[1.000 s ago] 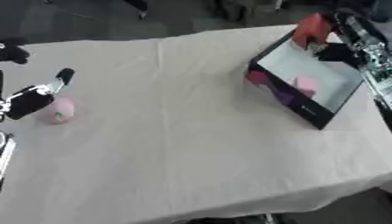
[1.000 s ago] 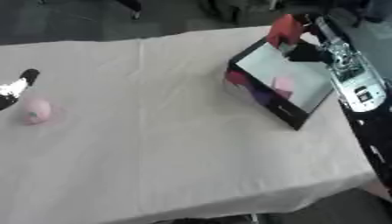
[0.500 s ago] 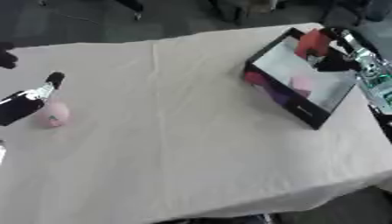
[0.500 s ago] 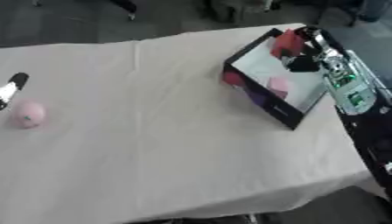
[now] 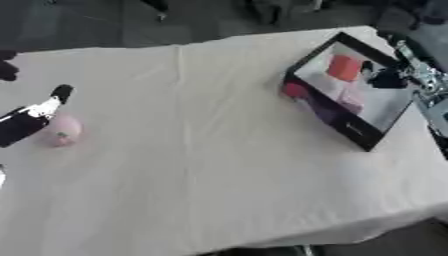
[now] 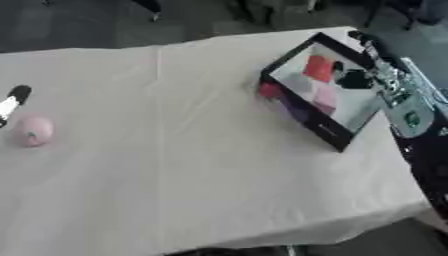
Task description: Pick up the objects with one hand, pass them to the other hand, and then place them into the box on the other side of the table.
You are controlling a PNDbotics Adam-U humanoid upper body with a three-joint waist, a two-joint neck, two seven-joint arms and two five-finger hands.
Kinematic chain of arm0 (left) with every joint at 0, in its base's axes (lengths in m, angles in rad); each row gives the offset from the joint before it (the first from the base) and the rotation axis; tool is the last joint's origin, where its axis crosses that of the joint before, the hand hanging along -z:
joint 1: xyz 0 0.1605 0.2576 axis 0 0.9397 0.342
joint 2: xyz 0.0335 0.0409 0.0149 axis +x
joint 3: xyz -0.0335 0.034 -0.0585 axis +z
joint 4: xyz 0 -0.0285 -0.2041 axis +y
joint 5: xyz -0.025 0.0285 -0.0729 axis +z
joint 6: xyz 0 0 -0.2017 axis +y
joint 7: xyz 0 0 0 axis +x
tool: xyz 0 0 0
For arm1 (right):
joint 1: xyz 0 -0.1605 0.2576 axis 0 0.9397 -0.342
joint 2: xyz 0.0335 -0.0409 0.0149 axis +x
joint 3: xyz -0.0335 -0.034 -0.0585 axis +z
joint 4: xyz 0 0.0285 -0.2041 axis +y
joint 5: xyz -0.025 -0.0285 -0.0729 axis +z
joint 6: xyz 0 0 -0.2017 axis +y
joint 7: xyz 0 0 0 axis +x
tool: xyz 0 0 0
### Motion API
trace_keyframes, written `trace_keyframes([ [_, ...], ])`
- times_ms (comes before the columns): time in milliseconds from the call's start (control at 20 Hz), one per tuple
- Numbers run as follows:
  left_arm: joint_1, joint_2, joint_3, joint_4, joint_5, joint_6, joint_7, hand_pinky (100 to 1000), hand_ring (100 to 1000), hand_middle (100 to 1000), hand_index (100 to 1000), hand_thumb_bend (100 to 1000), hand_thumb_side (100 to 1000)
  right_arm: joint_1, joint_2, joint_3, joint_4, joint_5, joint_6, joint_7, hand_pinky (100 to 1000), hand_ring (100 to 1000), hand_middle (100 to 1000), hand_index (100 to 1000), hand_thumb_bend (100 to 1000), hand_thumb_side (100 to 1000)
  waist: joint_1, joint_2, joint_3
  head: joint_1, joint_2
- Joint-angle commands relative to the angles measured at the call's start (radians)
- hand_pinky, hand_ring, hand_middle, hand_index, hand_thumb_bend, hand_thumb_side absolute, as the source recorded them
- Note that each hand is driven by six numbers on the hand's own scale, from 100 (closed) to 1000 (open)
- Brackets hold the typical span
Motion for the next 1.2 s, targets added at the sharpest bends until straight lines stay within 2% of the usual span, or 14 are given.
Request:
trace_keyframes([
  [50, -0.013, 0.033, 0.017, -0.03, 0.005, 0.001, 0.007, 757, 559, 533, 741, 650, 407, -0.008, -0.053, -0.02, -0.022, 0.008, 0.001, -0.016, 993, 1000, 974, 987, 112, 100, -0.002, -0.009, 0.001, 0.008, -0.013],
  [300, -0.014, 0.033, 0.023, -0.036, 0.008, 0.004, 0.011, 757, 558, 515, 739, 645, 406, -0.008, -0.053, -0.031, -0.042, -0.016, 0.006, -0.031, 1000, 1000, 974, 985, 100, 100, -0.003, 0.0, 0.003, 0.02, -0.012],
  [400, -0.013, 0.033, 0.029, -0.04, 0.011, 0.008, 0.016, 758, 557, 512, 739, 644, 407, -0.009, -0.047, -0.039, -0.061, -0.052, 0.011, -0.045, 1000, 1000, 984, 990, 100, 100, -0.002, 0.001, 0.003, 0.029, -0.009],
  [450, -0.013, 0.035, 0.035, -0.041, 0.013, 0.012, 0.018, 758, 557, 510, 738, 642, 407, -0.009, -0.044, -0.043, -0.077, -0.091, 0.013, -0.056, 1000, 1000, 991, 992, 100, 145, -0.002, 0.001, 0.003, 0.038, -0.007],
  [600, -0.015, 0.052, 0.062, -0.038, 0.028, 0.038, 0.024, 760, 558, 509, 741, 624, 407, -0.007, -0.035, -0.048, -0.138, -0.256, -0.001, -0.088, 1000, 1000, 1000, 1000, 100, 480, 0.002, -0.001, 0.005, 0.062, 0.005],
  [650, -0.017, 0.064, 0.075, -0.031, 0.038, 0.056, 0.017, 763, 559, 509, 743, 617, 415, -0.005, -0.035, -0.045, -0.159, -0.318, -0.01, -0.094, 1000, 1000, 1000, 1000, 100, 539, 0.004, -0.002, 0.007, 0.071, 0.009],
  [750, -0.026, 0.094, 0.099, -0.012, 0.063, 0.098, -0.014, 767, 563, 514, 750, 603, 418, -0.001, -0.038, -0.039, -0.189, -0.417, -0.022, -0.094, 1000, 1000, 1000, 1000, 100, 550, 0.007, -0.004, 0.01, 0.083, 0.013],
  [800, -0.032, 0.11, 0.108, -0.003, 0.072, 0.118, -0.035, 768, 567, 517, 754, 602, 418, 0.0, -0.04, -0.037, -0.201, -0.447, -0.026, -0.095, 1000, 1000, 1000, 1000, 100, 497, 0.009, -0.004, 0.011, 0.088, 0.014],
  [850, -0.038, 0.129, 0.118, 0.009, 0.08, 0.14, -0.062, 771, 572, 520, 758, 595, 413, 0.001, -0.042, -0.037, -0.212, -0.464, -0.029, -0.099, 1000, 1000, 1000, 1000, 100, 492, 0.011, -0.005, 0.013, 0.093, 0.014],
  [1050, -0.063, 0.195, 0.137, 0.054, 0.116, 0.214, -0.198, 795, 604, 544, 774, 593, 415, -0.002, -0.043, -0.031, -0.243, -0.489, -0.026, -0.116, 1000, 1000, 1000, 998, 100, 493, 0.016, -0.008, 0.017, 0.117, 0.013],
  [1200, -0.089, 0.24, 0.134, 0.091, 0.147, 0.231, -0.346, 805, 626, 554, 773, 599, 394, -0.007, -0.044, -0.028, -0.256, -0.493, -0.018, -0.117, 1000, 1000, 1000, 994, 100, 481, 0.018, -0.01, 0.018, 0.128, 0.012],
])
